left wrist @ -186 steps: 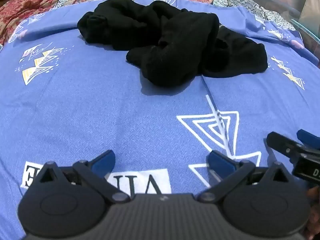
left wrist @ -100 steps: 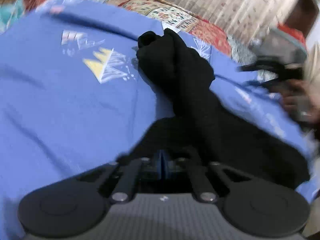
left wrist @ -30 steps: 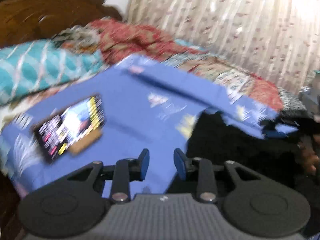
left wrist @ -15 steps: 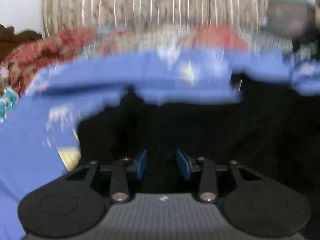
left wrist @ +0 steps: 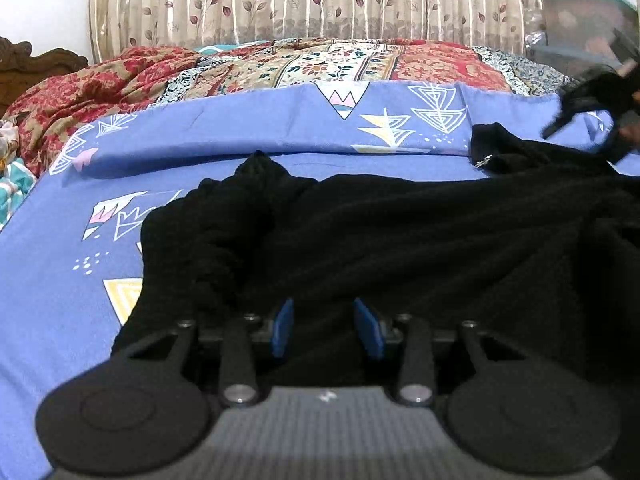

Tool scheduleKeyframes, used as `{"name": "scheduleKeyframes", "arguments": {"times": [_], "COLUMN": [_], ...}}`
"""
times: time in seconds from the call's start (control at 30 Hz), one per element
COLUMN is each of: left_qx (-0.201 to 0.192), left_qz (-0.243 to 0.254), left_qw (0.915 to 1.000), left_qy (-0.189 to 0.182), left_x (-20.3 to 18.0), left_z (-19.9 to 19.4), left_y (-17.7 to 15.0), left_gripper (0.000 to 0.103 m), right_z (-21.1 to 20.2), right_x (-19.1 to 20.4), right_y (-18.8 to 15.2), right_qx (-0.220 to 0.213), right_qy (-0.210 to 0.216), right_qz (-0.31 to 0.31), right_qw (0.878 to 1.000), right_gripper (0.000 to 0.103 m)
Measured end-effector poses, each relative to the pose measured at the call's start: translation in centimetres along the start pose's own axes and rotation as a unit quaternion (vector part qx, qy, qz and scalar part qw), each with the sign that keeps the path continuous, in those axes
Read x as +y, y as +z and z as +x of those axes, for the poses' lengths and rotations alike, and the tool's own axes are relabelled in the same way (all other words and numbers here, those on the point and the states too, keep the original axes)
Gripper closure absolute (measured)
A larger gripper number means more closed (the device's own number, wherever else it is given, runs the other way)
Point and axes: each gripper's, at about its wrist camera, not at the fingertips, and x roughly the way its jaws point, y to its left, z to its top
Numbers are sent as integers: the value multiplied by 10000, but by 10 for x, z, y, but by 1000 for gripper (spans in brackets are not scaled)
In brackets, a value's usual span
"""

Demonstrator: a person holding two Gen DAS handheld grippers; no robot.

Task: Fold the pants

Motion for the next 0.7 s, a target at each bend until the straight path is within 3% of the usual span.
{"name": "scheduleKeyframes", "arguments": {"times": [0.1, 0.17, 0.23, 0.33, 0.37, 0.43, 0.5, 0.57, 0.7], "left_qx": [2, 9, 11, 10, 10, 7, 6, 7, 15], "left_qz": [16, 17, 24, 39, 39, 36, 34, 32, 32], "left_qw": [10000, 10000, 10000, 10000, 10000, 10000, 10000, 10000, 10000], "left_qy": [-2, 1, -6, 0, 2, -2, -6, -7, -12], "left_x": [1, 0, 1, 2, 2, 2, 2, 2, 2], "left_z": [1, 1, 1, 1, 1, 1, 1, 1, 1], "left_y": [0, 0, 0, 0, 0, 0, 0, 0, 1], "left_gripper": [68, 68, 68, 68, 68, 68, 68, 68, 67], "right_z": [6, 1, -13, -67, -89, -142, -175, -184, -196], "right_x": [-6, 12, 11, 1, 0, -8, -20, -36, -79], "right_y": [-12, -27, -33, -28, -28, -35, -49, -63, -92], "right_qx": [250, 187, 1, -1068, -1541, -2676, -3272, -3206, -2942], "right_qy": [-14, -206, -54, -42, -217, -758, -1031, -1208, -1554], "right_qz": [-287, -834, -715, -110, 28, 317, 815, 1063, 1163], "right_qw": [9993, 9961, 9974, 9942, 9878, 9600, 9358, 9334, 9358], "right_gripper": [45, 89, 90, 90, 90, 89, 79, 54, 49]}}
